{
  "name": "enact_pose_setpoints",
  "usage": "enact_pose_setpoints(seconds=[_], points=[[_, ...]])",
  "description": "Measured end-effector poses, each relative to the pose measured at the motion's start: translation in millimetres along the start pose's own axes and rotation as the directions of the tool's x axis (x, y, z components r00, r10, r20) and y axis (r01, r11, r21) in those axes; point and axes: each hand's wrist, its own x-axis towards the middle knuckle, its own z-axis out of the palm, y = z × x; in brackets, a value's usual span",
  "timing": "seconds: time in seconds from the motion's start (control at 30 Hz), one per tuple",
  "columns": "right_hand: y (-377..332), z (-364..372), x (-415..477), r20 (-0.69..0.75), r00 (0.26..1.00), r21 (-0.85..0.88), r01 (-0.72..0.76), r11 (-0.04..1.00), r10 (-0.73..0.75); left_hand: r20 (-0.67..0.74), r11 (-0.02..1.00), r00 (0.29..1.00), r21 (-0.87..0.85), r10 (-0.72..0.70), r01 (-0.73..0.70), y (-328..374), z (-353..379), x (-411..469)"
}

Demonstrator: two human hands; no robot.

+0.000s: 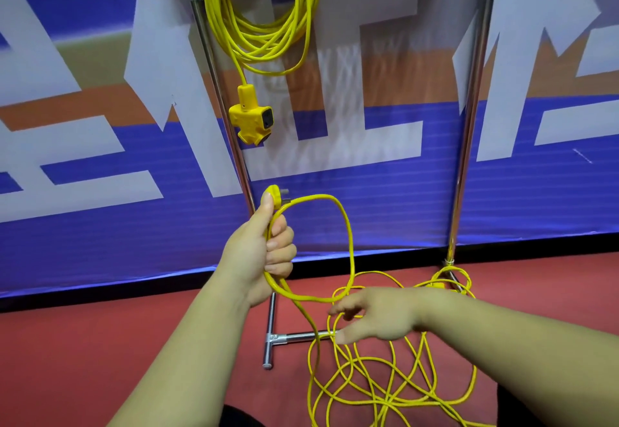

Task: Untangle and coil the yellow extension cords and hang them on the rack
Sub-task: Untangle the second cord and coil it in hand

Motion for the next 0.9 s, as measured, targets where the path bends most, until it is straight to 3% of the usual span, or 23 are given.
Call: enact_pose_setpoints(seconds=[0.13,0.23,0.37,0.43,0.53,0.6,0.73,0.8,0.9], points=[[-19,31,22,-0.068,0.994,0.234,0.099,0.967,-0.085,-0.001,0.994,0.998,-0.087,0.06,-0.06,1,4,0],[-17,41,37,-0.128,0.987,0.31,0.131,0.942,-0.095,-0.006,0.981,0.995,-0.164,0.102,-0.102,6,-1,-1],[12,26,32,-0.067,0.997,0.239,0.045,0.97,-0.03,-0.015,0.949,0.988,-0.277,0.155,-0.153,20,-27,-6],[38,19,24,-0.018,0.997,0.319,-0.061,0.946,0.07,0.005,0.929,0.987,-0.339,0.161,-0.15,28,-55,-6],[70,7,9,0.019,0.961,0.518,-0.245,0.82,0.275,-0.007,0.884,0.993,-0.454,0.118,-0.108,35,-110,-9],[80,-3,8,-0.026,0.927,0.646,-0.269,0.714,0.373,0.014,0.87,0.996,-0.488,0.089,-0.07,33,-137,-10],[71,-18,18,-0.026,0.855,0.808,-0.287,0.514,0.518,0.258,0.92,0.965,-0.387,0.04,0.066,28,-138,-13],[58,-23,20,-0.01,0.838,0.859,-0.273,0.434,0.546,0.331,0.937,0.943,-0.339,0.031,0.088,28,-125,-17],[33,-35,19,-0.068,0.868,0.936,-0.115,0.333,0.492,0.211,0.976,0.977,-0.211,0.0,0.046,25,-100,-25]])
